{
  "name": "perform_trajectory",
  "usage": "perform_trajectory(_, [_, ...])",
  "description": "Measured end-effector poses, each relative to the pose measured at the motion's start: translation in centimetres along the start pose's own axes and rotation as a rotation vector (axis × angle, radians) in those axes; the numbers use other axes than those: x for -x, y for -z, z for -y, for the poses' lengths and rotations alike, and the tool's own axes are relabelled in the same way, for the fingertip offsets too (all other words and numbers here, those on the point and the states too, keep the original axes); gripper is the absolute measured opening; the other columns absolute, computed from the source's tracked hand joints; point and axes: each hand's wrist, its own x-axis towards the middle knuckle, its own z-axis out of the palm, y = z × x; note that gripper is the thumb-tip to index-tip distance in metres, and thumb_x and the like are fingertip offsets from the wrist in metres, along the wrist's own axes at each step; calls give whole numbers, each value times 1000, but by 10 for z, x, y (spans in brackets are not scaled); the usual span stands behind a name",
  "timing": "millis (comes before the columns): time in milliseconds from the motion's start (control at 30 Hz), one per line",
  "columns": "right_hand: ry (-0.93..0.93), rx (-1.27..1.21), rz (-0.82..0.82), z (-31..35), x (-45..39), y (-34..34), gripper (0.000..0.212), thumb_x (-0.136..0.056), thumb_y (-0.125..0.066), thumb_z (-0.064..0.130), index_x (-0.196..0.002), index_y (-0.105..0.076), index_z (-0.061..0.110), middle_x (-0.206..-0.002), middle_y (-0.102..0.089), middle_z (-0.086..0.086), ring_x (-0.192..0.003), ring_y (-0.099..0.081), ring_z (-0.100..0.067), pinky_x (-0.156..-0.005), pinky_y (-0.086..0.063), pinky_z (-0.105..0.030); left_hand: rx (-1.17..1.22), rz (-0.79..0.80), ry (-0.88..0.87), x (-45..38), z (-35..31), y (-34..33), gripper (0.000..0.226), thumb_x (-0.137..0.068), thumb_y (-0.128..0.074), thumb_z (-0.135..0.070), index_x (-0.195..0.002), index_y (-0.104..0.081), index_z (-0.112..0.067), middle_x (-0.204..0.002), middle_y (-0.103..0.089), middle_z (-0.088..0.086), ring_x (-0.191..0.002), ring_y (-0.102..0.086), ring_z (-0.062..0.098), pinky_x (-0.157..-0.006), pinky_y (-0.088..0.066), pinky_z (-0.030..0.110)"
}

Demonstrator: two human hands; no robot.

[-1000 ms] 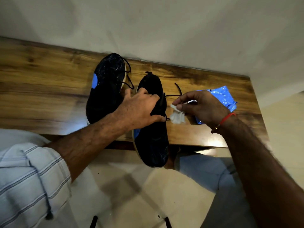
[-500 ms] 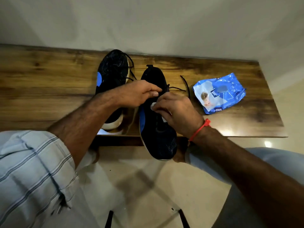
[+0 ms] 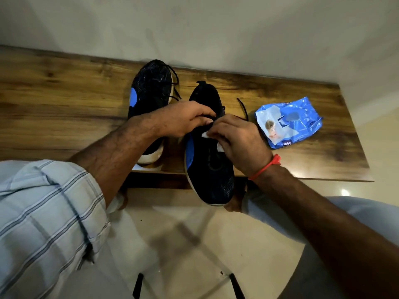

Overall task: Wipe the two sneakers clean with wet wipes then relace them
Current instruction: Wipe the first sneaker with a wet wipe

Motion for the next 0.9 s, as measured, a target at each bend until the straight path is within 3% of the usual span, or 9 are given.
perform_trajectory(133, [-27,164,386,0,10,-7,11,-88,-64,8,-87,-74,8,-89,-67,-11,-85,-65,-32,-74,-54,-41,-40,-87,36,-6,-4,-15,28,-102,-58,-33,-127,-68,-25,-116,-71,-2,-112,-61,17,-100,-48,42])
perform_trajectory(200, [-72,170,525,-3,13,-1,15,-86,-66,4,-93,-76,12,-94,-70,-6,-90,-66,-25,-80,-51,-32,-11,-114,30,-7,-5,-16,26,-101,-59,-32,-123,-70,-23,-114,-72,-3,-110,-62,15,-99,-49,40])
perform_trajectory(300, [-68,27,249,-3,6,10,7,-83,-73,10,-87,-77,12,-88,-72,-3,-85,-66,-17,-78,-44,-20,44,-143,23,-4,-4,-11,26,-102,-59,-27,-124,-71,-21,-116,-73,-4,-111,-62,11,-92,-47,25])
perform_trajectory(367, [-25,8,24,-1,-1,7,13,-87,-67,15,-89,-76,6,-91,-70,-8,-86,-64,-18,-80,-48,-24,39,-176,14,-2,-1,-11,25,-102,-59,-25,-124,-71,-21,-115,-73,-4,-109,-62,8,-89,-44,20])
perform_trajectory(433, [32,55,1,0,-6,-4,14,-85,-63,13,-89,-74,4,-93,-68,-12,-88,-66,-26,-79,-53,-34,34,-202,17,-2,1,-15,24,-101,-61,-26,-122,-72,-23,-114,-73,-5,-109,-63,9,-93,-47,24])
perform_trajectory(533, [-38,135,361,3,-4,-7,9,-82,-70,6,-89,-74,11,-93,-68,-8,-91,-67,-28,-77,-52,-30,34,-228,65,-3,3,-20,22,-97,-65,-35,-117,-72,-32,-110,-73,-9,-109,-64,12,-96,-54,43])
perform_trajectory(667, [-154,3,818,4,8,14,8,-85,-74,15,-88,-77,22,-85,-74,8,-81,-67,-4,-71,-47,-18,20,-224,88,-2,-2,-19,23,-97,-65,-40,-117,-72,-33,-111,-73,-10,-109,-64,10,-93,-55,44])
perform_trajectory(800, [-177,-114,407,-5,9,27,8,-80,-80,14,-83,-79,21,-79,-73,10,-79,-62,-2,-72,-43,-11,8,-198,94,0,-2,-17,29,-103,-54,-42,-117,-72,-24,-108,-73,-2,-105,-64,14,-92,-55,44])
perform_trajectory(900, [-245,-141,243,-14,5,25,10,-81,-76,9,-83,-76,18,-78,-70,10,-73,-60,1,-74,-44,-10,-77,-139,155,2,-7,-25,60,-100,-29,-68,-107,-66,-21,-100,-64,2,-107,-56,20,-90,-53,48])
